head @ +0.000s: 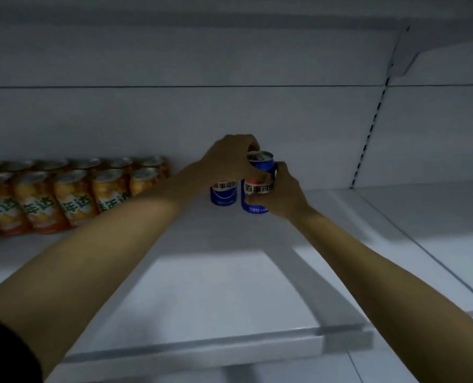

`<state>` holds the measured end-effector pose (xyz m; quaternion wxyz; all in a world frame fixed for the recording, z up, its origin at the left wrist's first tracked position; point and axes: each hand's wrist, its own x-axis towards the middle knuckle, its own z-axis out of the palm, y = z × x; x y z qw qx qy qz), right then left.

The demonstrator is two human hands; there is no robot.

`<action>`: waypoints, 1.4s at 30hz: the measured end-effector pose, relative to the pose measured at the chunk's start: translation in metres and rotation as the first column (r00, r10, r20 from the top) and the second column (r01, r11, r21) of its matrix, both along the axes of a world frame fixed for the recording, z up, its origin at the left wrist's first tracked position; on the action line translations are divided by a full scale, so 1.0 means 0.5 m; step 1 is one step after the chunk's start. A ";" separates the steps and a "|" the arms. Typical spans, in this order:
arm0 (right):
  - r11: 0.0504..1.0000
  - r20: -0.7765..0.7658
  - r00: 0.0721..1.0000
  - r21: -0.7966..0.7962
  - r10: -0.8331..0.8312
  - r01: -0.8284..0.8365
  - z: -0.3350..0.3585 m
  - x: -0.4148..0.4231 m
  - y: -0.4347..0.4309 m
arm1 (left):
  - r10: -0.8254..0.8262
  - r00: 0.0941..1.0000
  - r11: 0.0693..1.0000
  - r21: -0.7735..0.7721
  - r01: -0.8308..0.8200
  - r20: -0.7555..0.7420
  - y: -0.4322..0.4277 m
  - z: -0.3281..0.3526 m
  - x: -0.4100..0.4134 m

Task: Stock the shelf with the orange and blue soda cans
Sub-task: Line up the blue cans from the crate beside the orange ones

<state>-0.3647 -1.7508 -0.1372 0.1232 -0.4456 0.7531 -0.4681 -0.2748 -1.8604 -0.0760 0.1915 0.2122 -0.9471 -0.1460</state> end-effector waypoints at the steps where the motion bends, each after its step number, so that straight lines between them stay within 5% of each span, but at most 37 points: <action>1: 1.000 0.001 1.000 0.005 -0.006 0.006 -0.007 -0.010 -0.016 | 0.011 0.999 0.999 -0.043 -0.009 0.043 -0.014 0.000 -0.014; 16: 0.996 0.067 0.996 0.073 -0.055 0.050 -0.064 -0.070 -0.129 | 0.061 0.977 0.980 -0.200 -0.019 0.203 -0.095 -0.028 -0.086; 26: 0.988 0.058 0.996 0.145 -0.066 0.057 -0.059 -0.070 -0.150 | 0.127 0.980 0.959 -0.271 -0.083 0.150 -0.086 -0.052 -0.084; 35: 0.959 -0.115 0.992 0.272 -0.045 0.075 0.012 -0.047 -0.017 | 0.243 0.957 0.893 -0.423 -0.156 0.159 0.009 -0.003 0.015; 42: 0.877 -0.358 0.911 0.480 0.203 -0.007 0.110 0.050 0.179 | 0.429 0.874 0.806 -0.533 -0.256 0.229 0.185 0.043 0.147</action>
